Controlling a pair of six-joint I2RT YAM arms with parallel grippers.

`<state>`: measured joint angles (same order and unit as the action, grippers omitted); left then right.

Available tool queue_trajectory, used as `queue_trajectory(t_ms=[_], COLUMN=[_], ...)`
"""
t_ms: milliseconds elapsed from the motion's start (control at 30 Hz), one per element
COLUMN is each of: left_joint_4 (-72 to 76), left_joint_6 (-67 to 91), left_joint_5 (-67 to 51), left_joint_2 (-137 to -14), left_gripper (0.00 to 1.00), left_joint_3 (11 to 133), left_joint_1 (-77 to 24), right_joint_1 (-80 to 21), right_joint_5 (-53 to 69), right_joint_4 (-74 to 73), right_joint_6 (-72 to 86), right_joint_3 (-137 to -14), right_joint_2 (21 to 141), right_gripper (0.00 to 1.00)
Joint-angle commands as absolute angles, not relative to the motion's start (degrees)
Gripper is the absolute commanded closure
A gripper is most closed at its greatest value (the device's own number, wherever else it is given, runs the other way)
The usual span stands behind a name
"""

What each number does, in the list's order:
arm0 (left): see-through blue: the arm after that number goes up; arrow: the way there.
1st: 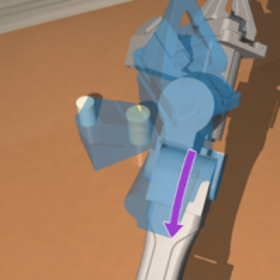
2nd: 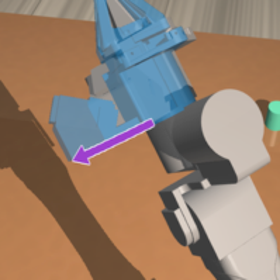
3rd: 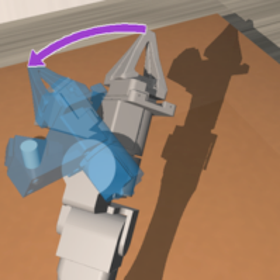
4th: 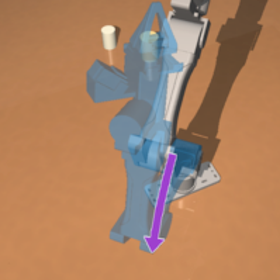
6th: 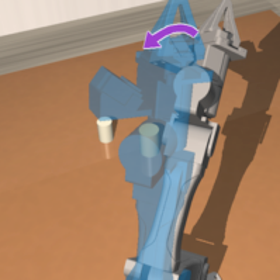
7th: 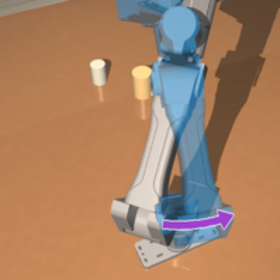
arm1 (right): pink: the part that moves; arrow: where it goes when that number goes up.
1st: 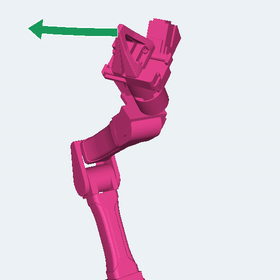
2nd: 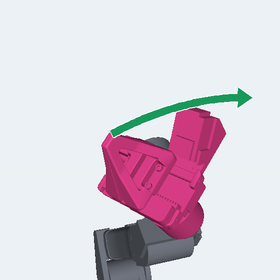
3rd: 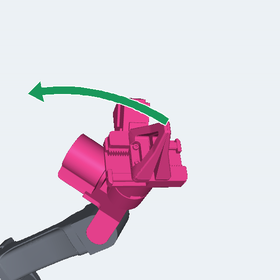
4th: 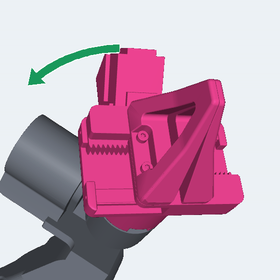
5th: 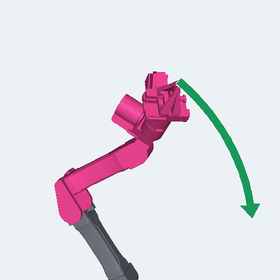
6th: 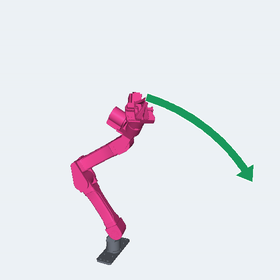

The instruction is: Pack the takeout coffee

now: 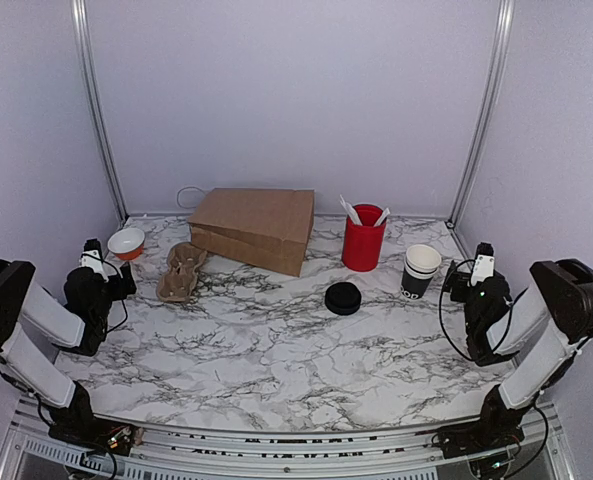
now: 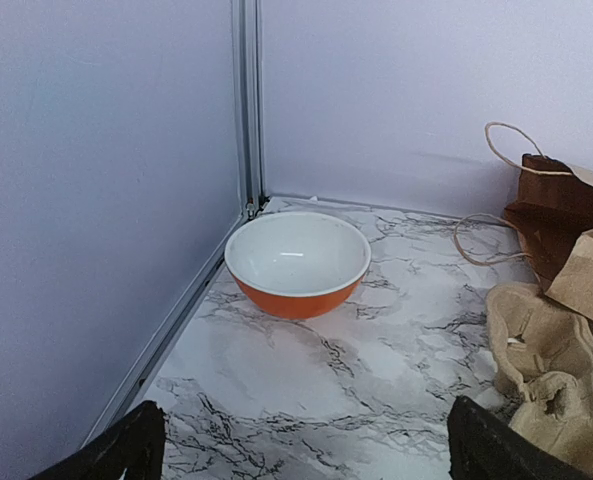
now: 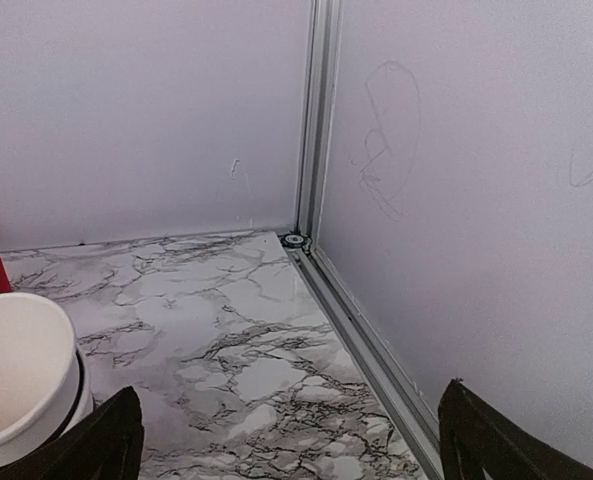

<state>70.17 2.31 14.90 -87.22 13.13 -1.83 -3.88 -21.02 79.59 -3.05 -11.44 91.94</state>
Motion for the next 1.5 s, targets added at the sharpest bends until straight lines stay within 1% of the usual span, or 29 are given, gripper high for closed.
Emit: queue_trajectory(t_ms=[0,700,733,800,933,1000,1100,1300,1367,1467], left_joint_4=[71.5,71.2,69.4,60.8,45.3,40.2,35.3,22.4,18.7,15.0], left_joint_6=[2.0,2.2,2.8,3.2,1.7,5.3,8.9,8.7,8.2,7.5], left_joint_5=[14.1,15.2,16.8,18.4,13.1,12.2,7.6,0.5,-3.1,-10.2], left_joint_2=[-87.5,-87.0,-85.9,-83.0,-79.7,-77.7,-74.5,-69.5,-68.8,-68.5], left_gripper=[0.01,0.01,0.01,0.01,0.01,0.01,0.01,0.01,0.01,0.01], left_joint_3=[14.1,14.2,14.7,18.3,25.8,28.2,30.5,39.0,41.6,46.2], left_joint_1=[-1.7,-1.7,-1.7,-1.7,-2.1,-2.4,-3.8,-7.2,-7.2,-7.3], right_joint_1=[-3.6,-3.6,-3.6,-3.6,-3.6,-3.7,-3.9,-6.0,-9.4,-12.7], right_joint_5=[-20.8,-20.7,-20.7,-20.7,-20.7,-21.7,-22.0,-22.9,-29.3,-29.9], right_joint_4=[80.0,79.7,79.7,79.8,80.0,80.6,75.8,82.4,76.9,64.4], right_joint_6=[-3.1,-2.9,-3.0,-3.0,-3.0,-3.2,-2.5,-6.1,-8.8,-12.1], right_joint_3=[-12.3,-12.4,-12.4,-12.3,-12.2,-12.1,-13.1,-10.7,-12.5,-18.4], right_joint_2=[92.0,92.0,91.9,91.9,91.9,91.8,89.7,89.7,86.5,79.6], right_gripper=[0.00,0.00,0.00,0.00,0.00,0.00,0.00,0.00,0.00,0.00])
